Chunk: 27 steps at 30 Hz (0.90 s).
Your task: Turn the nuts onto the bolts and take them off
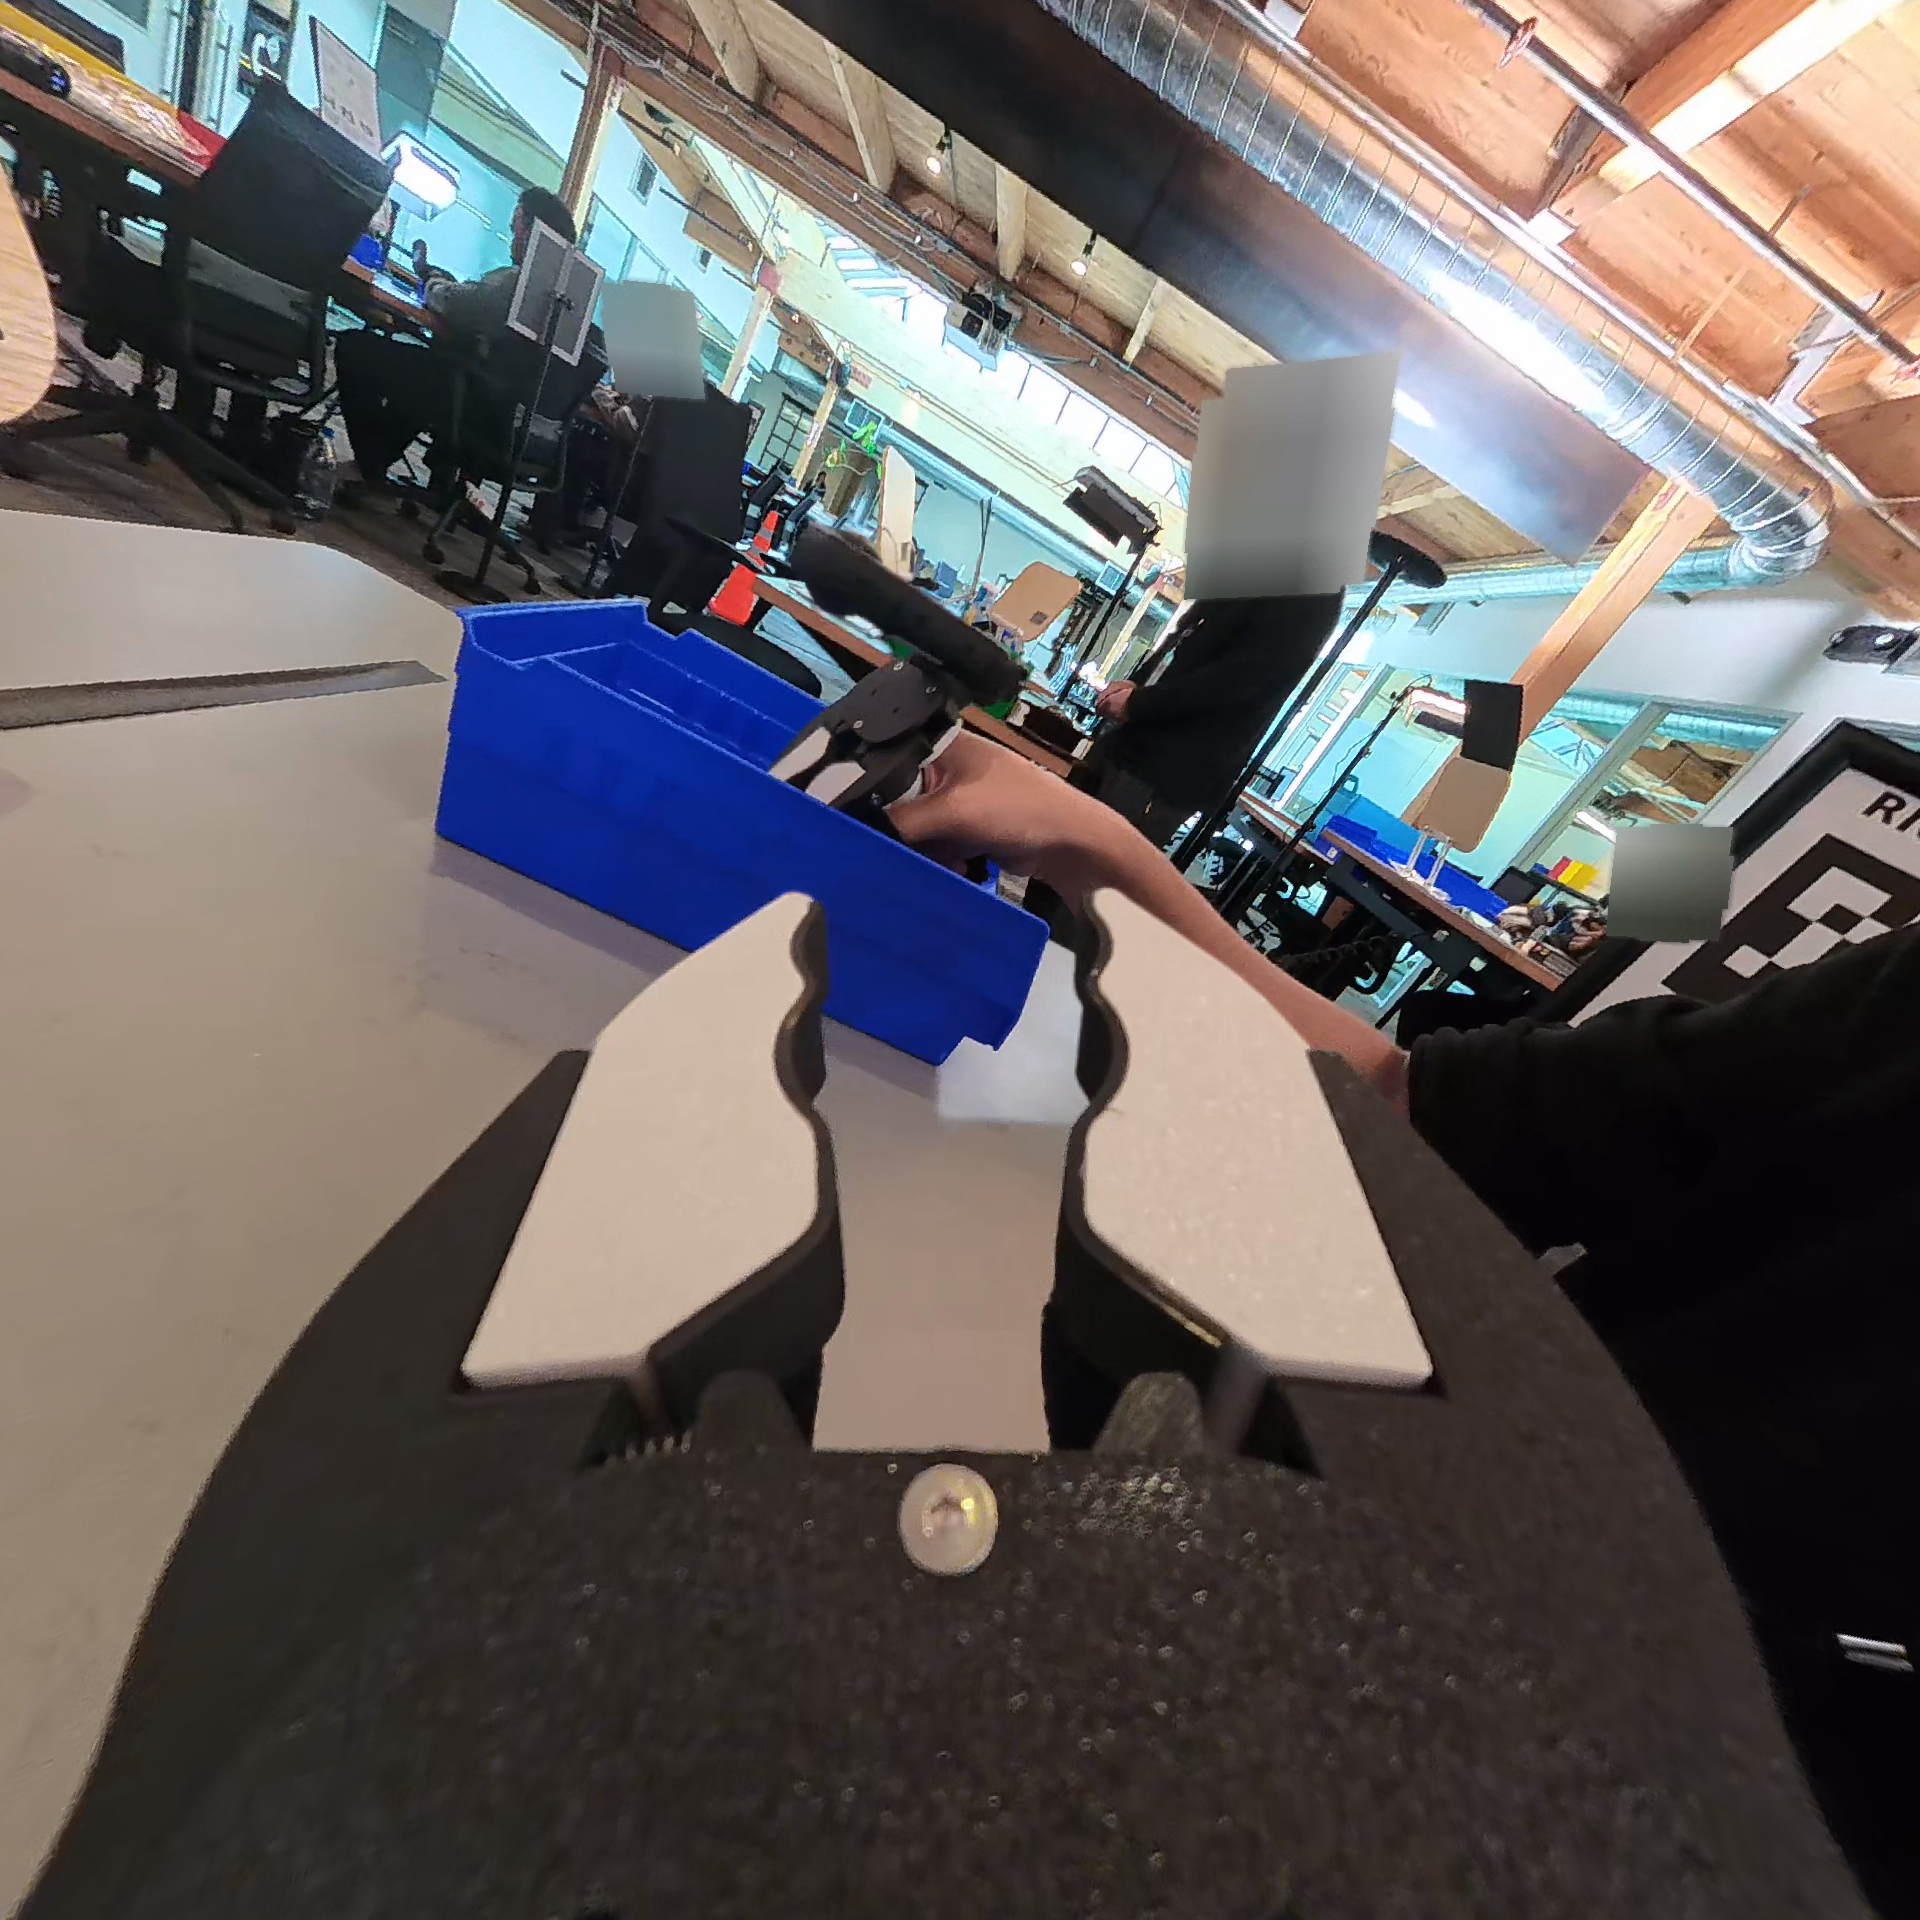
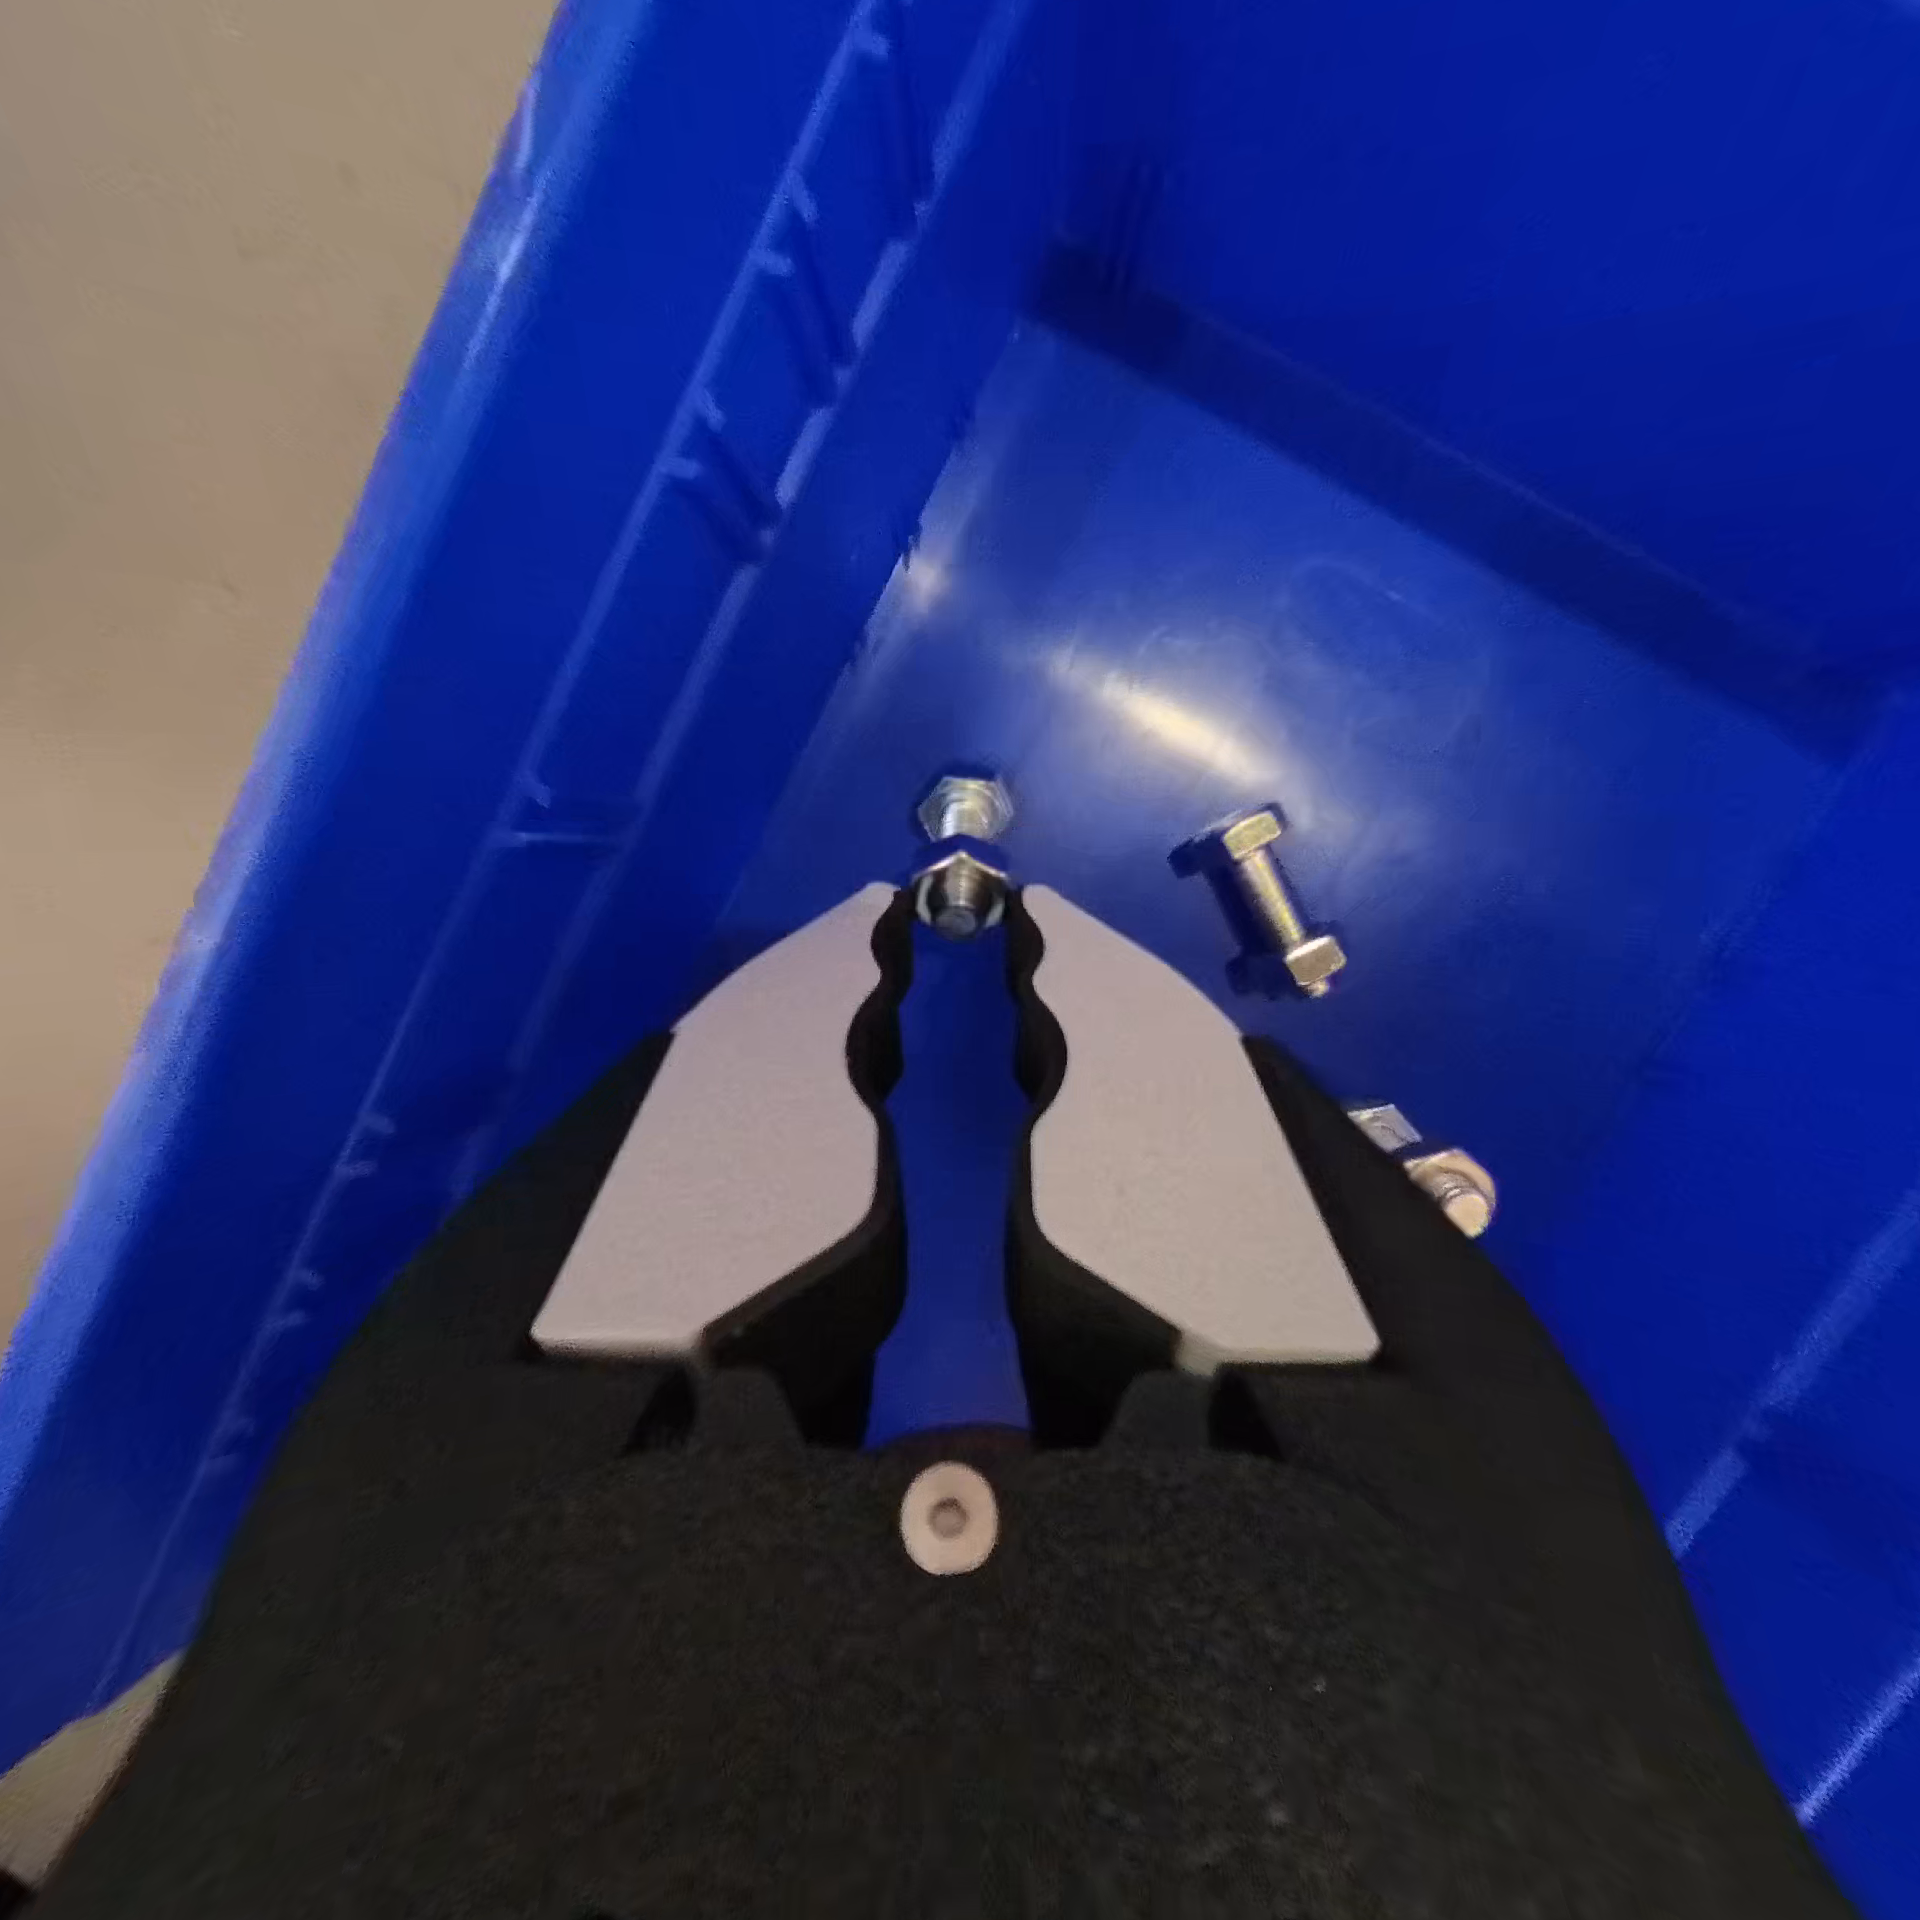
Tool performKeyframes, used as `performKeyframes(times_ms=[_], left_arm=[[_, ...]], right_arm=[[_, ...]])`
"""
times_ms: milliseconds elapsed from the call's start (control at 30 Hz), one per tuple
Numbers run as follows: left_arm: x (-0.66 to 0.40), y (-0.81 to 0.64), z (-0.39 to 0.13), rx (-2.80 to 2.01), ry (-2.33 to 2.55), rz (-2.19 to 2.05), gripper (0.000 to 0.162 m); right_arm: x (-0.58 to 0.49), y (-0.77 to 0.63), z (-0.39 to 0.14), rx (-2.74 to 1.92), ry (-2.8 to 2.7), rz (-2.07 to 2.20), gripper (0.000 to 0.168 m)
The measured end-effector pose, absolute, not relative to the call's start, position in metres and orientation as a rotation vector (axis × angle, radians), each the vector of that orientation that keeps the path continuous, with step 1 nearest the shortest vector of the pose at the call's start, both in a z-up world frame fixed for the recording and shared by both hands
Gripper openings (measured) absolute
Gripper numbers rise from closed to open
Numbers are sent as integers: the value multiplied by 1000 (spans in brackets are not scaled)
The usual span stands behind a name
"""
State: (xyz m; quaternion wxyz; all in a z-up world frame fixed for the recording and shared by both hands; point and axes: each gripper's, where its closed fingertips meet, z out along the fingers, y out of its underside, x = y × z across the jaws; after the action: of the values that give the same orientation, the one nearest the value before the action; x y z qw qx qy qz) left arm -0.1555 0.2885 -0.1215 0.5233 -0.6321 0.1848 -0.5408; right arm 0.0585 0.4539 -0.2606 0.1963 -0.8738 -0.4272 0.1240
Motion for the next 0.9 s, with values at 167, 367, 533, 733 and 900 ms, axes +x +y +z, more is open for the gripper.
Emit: performKeyframes(times_ms=[167, 367, 533, 733, 900], left_arm=[[-148, 288, -126, -1545, 468, -1214, 45], [-145, 269, -107, -1645, 396, -1093, 45], [-181, 204, -57, -1634, 364, -876, 46], [-308, 140, -108, -1866, 31, -130, 52], [-351, 72, -160, -1855, -245, 31, 52]], right_arm=[[69, 446, -268, -2541, -1173, 377, 18], [84, 443, -242, -2466, -1110, 385, 32], [119, 427, -162, -2186, -860, 401, 40], [156, 375, -146, -1933, -541, 325, 53], [175, 324, -174, -1813, -405, 252, 53]])
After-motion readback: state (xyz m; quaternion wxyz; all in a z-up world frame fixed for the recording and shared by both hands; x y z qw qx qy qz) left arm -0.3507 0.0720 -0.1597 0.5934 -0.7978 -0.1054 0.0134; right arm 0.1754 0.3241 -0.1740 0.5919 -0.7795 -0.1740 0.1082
